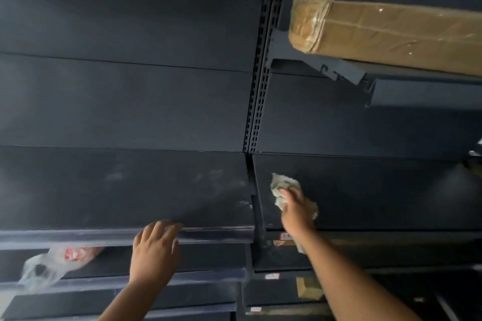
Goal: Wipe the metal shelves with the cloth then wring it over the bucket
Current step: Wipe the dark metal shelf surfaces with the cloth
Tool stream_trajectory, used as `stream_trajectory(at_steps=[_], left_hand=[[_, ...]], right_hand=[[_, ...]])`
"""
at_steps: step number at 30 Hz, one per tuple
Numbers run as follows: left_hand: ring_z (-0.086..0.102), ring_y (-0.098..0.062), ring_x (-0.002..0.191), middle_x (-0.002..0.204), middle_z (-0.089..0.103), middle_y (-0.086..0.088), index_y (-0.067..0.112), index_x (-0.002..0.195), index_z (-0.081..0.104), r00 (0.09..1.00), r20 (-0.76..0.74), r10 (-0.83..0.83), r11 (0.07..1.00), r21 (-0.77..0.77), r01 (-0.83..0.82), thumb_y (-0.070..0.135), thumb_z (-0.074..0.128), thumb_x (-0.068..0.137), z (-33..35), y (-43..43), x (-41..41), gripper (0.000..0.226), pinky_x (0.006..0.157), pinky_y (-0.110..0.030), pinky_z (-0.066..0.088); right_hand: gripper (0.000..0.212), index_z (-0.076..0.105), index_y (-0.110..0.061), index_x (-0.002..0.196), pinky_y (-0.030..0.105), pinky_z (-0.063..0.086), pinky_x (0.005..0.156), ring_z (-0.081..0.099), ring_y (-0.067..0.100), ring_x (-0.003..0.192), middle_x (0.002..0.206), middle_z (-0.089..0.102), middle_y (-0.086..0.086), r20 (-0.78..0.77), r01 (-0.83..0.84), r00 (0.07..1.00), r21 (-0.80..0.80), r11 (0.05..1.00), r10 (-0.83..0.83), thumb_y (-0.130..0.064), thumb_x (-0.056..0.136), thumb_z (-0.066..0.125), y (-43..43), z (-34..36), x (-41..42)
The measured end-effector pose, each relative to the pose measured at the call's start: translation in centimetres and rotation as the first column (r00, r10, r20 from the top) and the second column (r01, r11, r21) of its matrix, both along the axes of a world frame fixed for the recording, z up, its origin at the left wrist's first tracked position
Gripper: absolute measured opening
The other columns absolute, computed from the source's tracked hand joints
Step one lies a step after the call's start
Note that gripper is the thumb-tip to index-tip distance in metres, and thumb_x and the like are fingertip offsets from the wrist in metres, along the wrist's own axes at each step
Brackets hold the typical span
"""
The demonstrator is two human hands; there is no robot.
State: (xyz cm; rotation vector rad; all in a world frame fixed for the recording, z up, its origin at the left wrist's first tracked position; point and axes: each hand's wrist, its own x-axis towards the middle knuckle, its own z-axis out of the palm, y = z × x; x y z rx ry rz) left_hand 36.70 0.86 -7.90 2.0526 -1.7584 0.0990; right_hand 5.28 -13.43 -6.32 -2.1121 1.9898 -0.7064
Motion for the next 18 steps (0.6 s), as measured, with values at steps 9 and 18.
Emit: stream_trajectory(at_steps=[9, 18], left_hand=[[0.063, -0.021, 0.086, 0.097, 0.068, 0.009, 0.028, 0.108, 0.070, 0.996, 0.011, -0.091, 0.996, 0.025, 0.090, 0.030, 0.042, 0.072, 0.1, 0.6, 1.7, 0.046, 0.069, -0.037, 0.049], [0.061, -0.018, 0.092, 0.104, 0.067, 0.010, 0.027, 0.112, 0.068, 0.992, -0.050, -0.115, 0.993, 0.022, 0.116, 0.026, 0.044, 0.075, -0.2, 0.8, 1.5, 0.045, 0.076, -0.034, 0.051]], right_hand=[[0.043, 0.062, -0.026, 0.120, 0.034, 0.049, 0.094, 0.061, 0.027, 0.108, 0.123, 0.064, 0.010, 0.587, -0.052, 0.809, 0.118, 0.992, -0.027, -0.005, 0.086, 0.045, -1.1, 3.9, 11.5], [0.054, 0.026, -0.026, 0.143, 0.052, 0.028, 0.109, 0.024, 0.039, 0.133, 0.153, 0.019, 0.010, -0.170, -0.066, 0.978, 0.309, 0.949, 0.123, -0.031, 0.092, 0.044, -0.9, 0.9, 12.5]])
